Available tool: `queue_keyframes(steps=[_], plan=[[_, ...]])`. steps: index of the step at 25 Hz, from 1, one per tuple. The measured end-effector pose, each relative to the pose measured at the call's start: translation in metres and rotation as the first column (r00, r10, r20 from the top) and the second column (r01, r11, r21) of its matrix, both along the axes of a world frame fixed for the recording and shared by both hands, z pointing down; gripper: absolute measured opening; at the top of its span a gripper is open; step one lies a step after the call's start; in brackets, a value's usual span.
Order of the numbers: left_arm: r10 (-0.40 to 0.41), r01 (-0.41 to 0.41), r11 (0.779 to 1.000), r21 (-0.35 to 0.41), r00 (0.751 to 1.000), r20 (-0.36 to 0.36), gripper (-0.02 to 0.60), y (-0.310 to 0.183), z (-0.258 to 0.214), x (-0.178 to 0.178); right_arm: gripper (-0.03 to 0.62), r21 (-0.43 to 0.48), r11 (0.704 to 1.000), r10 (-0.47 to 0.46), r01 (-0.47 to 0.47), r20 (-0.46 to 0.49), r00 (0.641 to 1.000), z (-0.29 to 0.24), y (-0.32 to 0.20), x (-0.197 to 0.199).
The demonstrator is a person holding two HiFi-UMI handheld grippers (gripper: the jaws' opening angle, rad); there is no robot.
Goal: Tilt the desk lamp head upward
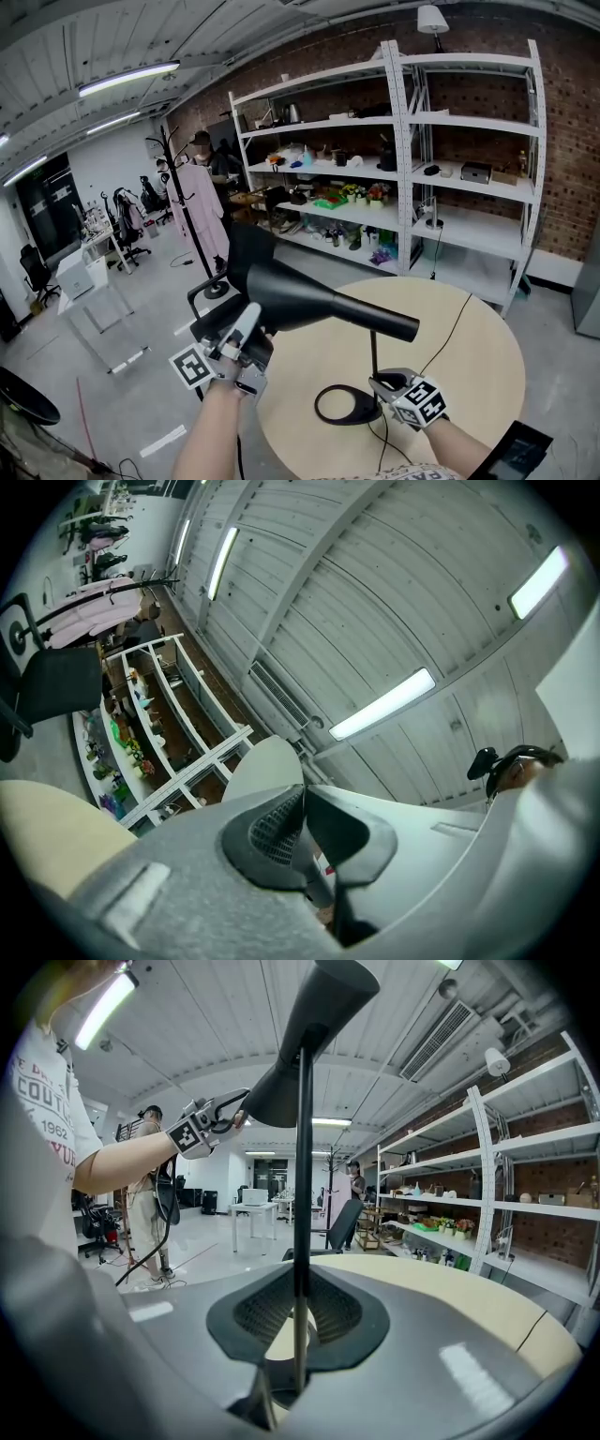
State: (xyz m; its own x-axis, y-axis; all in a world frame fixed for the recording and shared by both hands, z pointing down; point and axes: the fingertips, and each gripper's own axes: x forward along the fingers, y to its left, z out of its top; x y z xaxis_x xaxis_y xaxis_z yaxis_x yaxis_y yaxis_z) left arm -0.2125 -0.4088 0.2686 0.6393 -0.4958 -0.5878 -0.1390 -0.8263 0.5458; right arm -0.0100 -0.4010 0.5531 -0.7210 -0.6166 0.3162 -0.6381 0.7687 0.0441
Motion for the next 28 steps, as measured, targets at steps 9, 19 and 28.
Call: queue_keyframes(steps=[9, 19, 28], plan=[[-0.039, 0.036, 0.998, 0.051, 0.997, 0.066, 0.008, 0.007, -0.018, 0.004, 0.046, -0.002, 1.0, 0.011, -0.011, -0.015, 1.0, -0.001, 0.0, 0.001], [-0.065, 0.056, 0.995, 0.077, 0.991, 0.117, 0.008, 0.014, -0.03, 0.01, 0.046, -0.005, 1.0, 0.017, -0.018, -0.028, 0.999, 0.0, 0.0, 0.001], [-0.091, 0.07, 0.991, 0.115, 0.979, 0.183, 0.006, 0.02, -0.042, 0.016, 0.046, -0.007, 1.0, 0.022, -0.022, -0.052, 0.998, 0.001, -0.001, 0.0]])
